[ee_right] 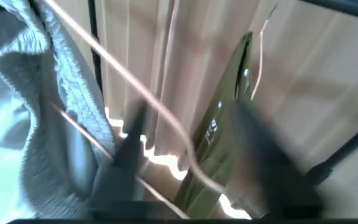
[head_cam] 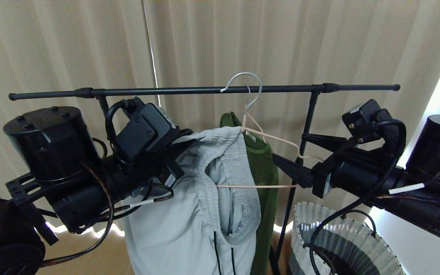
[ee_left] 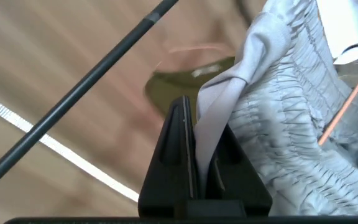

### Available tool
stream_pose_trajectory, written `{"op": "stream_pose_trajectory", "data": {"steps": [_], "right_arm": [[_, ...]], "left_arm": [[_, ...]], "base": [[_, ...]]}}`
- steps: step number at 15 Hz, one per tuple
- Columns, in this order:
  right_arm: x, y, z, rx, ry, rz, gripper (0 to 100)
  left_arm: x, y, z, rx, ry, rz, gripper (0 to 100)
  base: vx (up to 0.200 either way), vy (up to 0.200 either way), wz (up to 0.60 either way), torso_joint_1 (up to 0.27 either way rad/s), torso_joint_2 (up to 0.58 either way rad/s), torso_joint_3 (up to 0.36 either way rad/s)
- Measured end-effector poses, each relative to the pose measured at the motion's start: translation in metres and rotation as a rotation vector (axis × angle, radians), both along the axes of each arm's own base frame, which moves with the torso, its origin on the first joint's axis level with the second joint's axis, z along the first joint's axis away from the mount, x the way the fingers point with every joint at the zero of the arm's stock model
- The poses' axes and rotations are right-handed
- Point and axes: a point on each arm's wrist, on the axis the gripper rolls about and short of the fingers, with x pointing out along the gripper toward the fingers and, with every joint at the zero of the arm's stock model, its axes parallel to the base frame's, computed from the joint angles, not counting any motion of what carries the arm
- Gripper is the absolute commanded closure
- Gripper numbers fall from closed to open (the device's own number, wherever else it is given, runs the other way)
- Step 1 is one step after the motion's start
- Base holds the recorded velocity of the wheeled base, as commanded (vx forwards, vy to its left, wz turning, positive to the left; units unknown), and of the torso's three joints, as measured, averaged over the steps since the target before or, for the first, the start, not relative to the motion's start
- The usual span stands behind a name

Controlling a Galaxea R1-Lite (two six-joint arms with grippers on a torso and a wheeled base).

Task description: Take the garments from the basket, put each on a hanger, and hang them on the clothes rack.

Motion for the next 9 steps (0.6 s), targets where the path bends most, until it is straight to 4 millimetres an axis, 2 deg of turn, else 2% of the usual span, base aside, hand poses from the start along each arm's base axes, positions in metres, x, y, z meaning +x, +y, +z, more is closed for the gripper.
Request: {"op": "stream_pose_trajectory", "data": {"steps": [5, 9], "right_arm": [[0.003, -0.006, 0.002, 0.001, -0.007, -0.028, 0], [0.001, -0.010, -0.004, -0.008, 0.012, -0.039, 0]], "left_arm": [[0.009, 0.023, -0.003, 0.007, 0.063, 0.281, 100], [0.011, 0.029, 0.000, -0.028, 0.070, 0.407, 100]], "base": [[0.000, 0.000, 0.00, 0.000, 0.00, 0.000], [0.000, 0.000, 0.00, 0.000, 0.00, 0.000]]}}
